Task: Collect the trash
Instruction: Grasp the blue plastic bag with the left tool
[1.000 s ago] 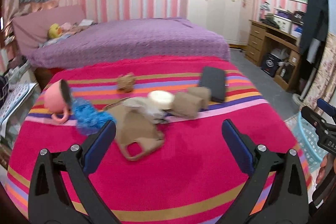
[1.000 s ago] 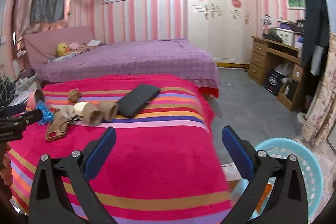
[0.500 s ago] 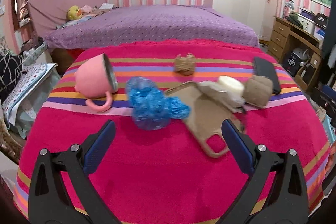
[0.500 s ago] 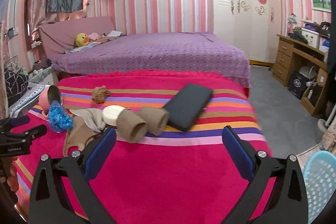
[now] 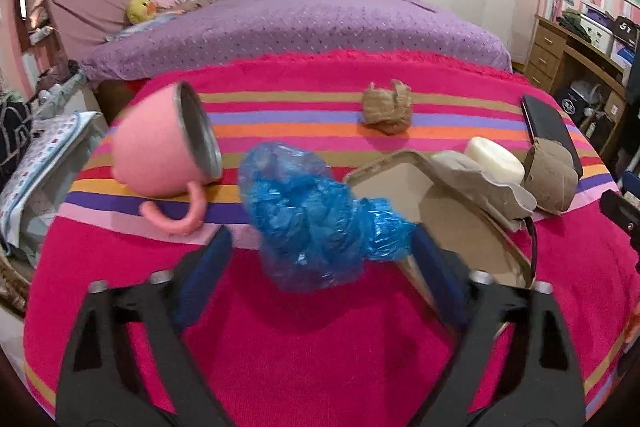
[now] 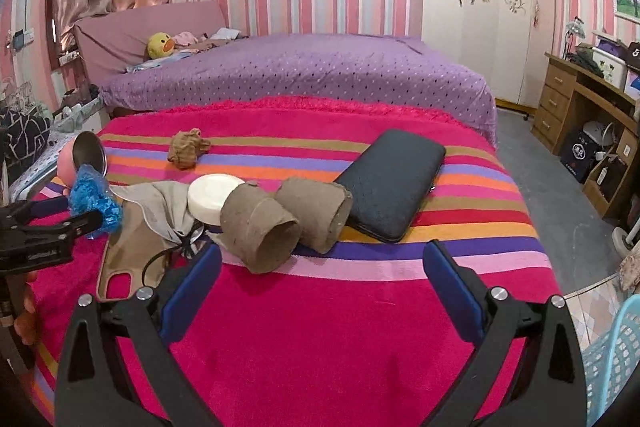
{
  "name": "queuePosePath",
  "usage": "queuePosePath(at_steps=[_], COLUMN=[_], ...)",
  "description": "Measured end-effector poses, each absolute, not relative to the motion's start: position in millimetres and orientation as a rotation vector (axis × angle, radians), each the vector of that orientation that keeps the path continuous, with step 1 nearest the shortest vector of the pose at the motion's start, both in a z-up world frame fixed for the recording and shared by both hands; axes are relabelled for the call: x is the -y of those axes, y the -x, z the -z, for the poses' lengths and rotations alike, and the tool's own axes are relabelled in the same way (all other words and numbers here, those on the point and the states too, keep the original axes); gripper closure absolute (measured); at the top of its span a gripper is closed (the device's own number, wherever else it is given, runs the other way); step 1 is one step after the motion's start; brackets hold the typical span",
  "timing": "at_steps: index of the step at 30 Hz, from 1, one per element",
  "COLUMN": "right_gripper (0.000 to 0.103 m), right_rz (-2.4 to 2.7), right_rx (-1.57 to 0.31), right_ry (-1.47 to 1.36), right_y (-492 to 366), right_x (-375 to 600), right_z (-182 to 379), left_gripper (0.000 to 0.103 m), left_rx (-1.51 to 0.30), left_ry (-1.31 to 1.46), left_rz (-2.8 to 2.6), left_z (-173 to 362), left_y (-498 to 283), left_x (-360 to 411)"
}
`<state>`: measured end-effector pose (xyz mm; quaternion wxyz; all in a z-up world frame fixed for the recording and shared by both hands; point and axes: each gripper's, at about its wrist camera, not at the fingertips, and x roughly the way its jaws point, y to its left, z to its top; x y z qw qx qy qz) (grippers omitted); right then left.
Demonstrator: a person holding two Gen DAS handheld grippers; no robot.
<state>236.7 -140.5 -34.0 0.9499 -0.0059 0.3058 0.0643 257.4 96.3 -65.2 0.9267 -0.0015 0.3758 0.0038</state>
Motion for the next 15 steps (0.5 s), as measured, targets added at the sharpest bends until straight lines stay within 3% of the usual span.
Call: queuePosePath(at_steps=[1, 6, 9, 12, 15], right_gripper=[0.005, 0.005, 0.007, 0.023, 0.028], right_rz=[-0.137, -0.173, -0.190, -0.218, -0.237], right_rx=[-0.629, -0.661, -0.678, -0.688, -0.690], right_ry=[0.017, 0.040, 0.050, 0.042, 0.049], right_y=[-239.3, -249.6, -255.4, -259.5, -264.9], right_x=[137.9, 121.4, 112.3, 107.3, 101.5], right_z=[35.7, 41.5, 43.8, 44.3, 44.2], left_gripper=[0.043, 0.069, 0.071, 0.071, 0.071], left_rx=[-0.784, -0.781, -0.778, -0.752, -0.740], left_ry=[0.002, 0.013, 0.020, 0.037, 0.042], left_rz=[0.007, 0.037, 0.006, -0.023, -0.049], left_z=[66.9, 65.4, 59.8, 52.4, 49.0], left_y=[-260.3, -257.3, -251.4, -244.2, -242.0], left_x=[-94.7, -96.5, -106.7, -117.7, -124.3])
